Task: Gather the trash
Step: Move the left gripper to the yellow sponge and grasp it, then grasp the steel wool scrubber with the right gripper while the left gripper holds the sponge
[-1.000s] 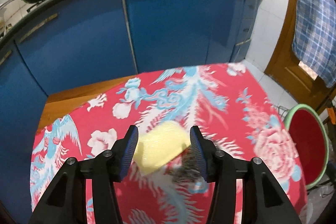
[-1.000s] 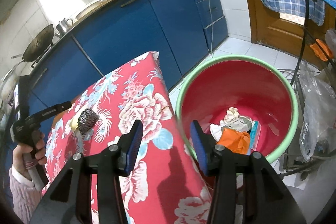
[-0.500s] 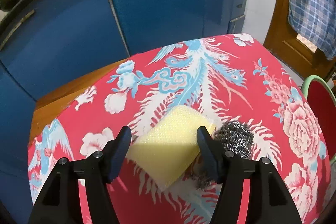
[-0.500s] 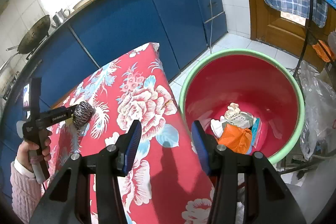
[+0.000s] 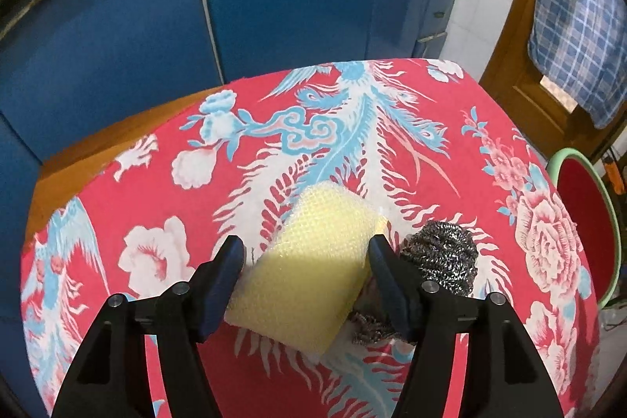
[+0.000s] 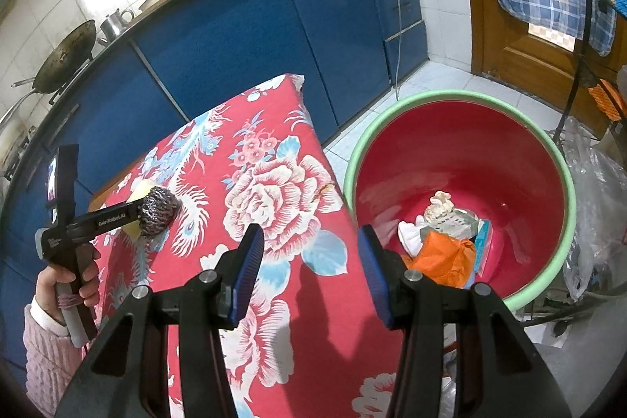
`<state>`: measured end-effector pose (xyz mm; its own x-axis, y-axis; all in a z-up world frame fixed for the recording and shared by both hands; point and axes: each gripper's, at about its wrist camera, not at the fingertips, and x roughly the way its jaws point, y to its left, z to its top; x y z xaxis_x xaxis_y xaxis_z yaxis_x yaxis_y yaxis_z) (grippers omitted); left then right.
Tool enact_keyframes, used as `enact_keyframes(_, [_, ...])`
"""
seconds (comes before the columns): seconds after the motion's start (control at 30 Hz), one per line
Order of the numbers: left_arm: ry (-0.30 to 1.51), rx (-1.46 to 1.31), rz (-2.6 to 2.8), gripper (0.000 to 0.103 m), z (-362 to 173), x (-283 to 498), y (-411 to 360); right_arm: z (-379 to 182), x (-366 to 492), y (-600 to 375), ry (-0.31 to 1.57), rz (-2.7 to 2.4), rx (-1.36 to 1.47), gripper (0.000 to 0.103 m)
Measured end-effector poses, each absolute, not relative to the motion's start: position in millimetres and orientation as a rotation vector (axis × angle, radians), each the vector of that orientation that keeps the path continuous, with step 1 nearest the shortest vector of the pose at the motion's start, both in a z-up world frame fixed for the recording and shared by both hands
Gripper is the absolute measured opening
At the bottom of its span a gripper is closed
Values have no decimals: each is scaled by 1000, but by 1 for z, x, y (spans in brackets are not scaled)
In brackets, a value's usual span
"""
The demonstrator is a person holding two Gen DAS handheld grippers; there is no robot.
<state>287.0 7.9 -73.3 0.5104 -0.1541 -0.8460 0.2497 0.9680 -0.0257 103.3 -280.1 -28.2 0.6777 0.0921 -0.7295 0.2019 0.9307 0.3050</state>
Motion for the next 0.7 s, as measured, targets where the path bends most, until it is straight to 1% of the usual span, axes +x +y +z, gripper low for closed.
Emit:
enact_keyframes(0.2, [1007,62,-235,57,-75,281,14,-28,108,-272,831,-50,366,52])
enact_keyframes(0.23, [1004,64,-227,55,-75,280,14,-28,109,-271,832,-48,366,52])
enact_keyframes(0.27, [1001,63,-221,50,-74,278,13,-28,110,-270,832,-46,366,52])
enact_keyframes(0.37, [995,49,-209,45,-73,275,15,-28,112,-266,834,-40,362,52])
enact_keyframes(0.47, [981,24,-190,42,-71,271,19,-28,114,-262,836,-31,356,52])
enact_keyframes(0.7, [924,-115,-97,40,-60,248,50,-27,125,-246,836,2,342,52])
